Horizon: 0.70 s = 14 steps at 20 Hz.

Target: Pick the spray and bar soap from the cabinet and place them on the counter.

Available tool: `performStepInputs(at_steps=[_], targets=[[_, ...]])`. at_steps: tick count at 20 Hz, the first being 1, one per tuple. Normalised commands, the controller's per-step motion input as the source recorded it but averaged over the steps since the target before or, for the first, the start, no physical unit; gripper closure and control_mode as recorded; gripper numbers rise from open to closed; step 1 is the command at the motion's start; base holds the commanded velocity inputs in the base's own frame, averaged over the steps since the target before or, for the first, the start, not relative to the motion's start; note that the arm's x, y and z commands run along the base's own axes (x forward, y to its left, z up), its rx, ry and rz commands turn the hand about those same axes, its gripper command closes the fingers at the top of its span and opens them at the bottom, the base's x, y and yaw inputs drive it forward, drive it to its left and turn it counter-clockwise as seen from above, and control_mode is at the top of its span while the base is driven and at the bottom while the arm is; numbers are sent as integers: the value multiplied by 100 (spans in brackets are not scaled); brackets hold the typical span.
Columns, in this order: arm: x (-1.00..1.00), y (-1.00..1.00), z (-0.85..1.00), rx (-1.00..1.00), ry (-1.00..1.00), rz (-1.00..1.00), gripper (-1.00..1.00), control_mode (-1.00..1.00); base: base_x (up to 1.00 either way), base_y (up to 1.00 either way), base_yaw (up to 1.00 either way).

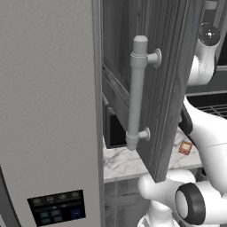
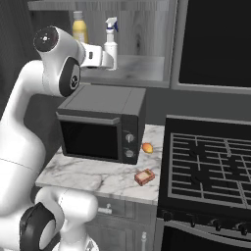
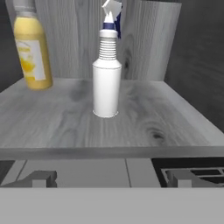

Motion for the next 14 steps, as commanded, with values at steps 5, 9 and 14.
performStepInputs(at_steps=[5, 9, 14], targets=[[21, 0, -5, 0, 1, 0, -100, -100, 0, 0, 0], [18, 0, 9, 0, 7, -1, -100, -100, 0, 0, 0], [17, 0, 13, 0, 8, -2, -100, -100, 0, 0, 0]])
